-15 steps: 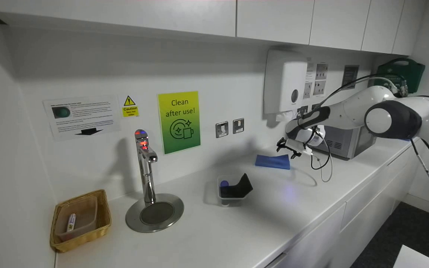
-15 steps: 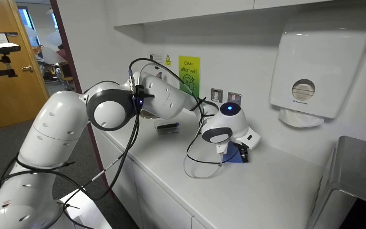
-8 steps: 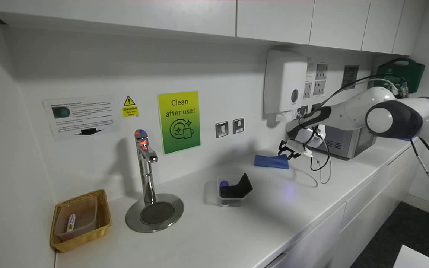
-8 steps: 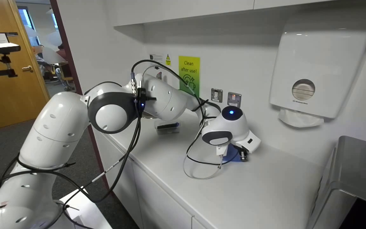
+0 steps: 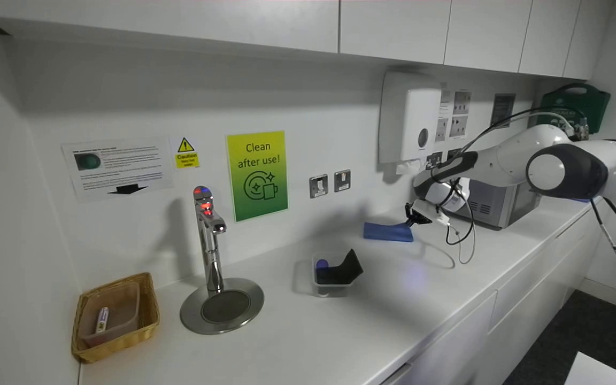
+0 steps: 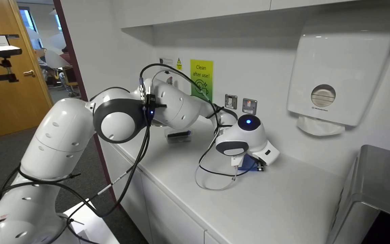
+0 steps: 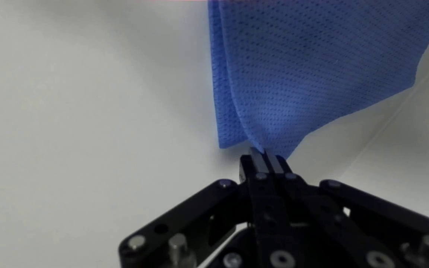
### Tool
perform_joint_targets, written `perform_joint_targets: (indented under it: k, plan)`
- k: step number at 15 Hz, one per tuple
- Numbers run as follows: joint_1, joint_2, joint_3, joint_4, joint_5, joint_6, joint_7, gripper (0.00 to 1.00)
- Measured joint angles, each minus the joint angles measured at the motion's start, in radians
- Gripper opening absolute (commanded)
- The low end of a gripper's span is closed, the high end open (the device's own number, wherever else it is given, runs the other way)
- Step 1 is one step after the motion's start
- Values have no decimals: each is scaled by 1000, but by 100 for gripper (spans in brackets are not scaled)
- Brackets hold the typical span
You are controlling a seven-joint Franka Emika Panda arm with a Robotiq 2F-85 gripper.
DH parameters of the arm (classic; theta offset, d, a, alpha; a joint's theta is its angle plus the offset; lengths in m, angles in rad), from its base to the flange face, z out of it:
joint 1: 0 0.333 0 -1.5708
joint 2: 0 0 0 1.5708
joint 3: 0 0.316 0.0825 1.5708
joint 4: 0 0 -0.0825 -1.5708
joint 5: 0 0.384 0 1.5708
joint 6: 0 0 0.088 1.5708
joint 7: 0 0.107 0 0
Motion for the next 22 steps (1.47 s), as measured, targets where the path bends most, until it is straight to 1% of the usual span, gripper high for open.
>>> perform_joint_targets:
  k: [2, 4, 9, 11, 14, 17, 22]
  plan:
    - [-5, -6, 14, 0, 33, 0, -21, 0]
    - [-8, -25, 43, -1, 85, 0, -65, 0]
    - [11, -117, 146, -34, 231, 0, -176, 0]
    - [15, -160, 197, -68, 259, 0, -189, 0]
    - [26, -212, 255, -116, 282, 0, -191, 0]
    - [37, -242, 292, -144, 300, 3, -191, 0]
    - [42, -283, 352, -147, 336, 47, -191, 0]
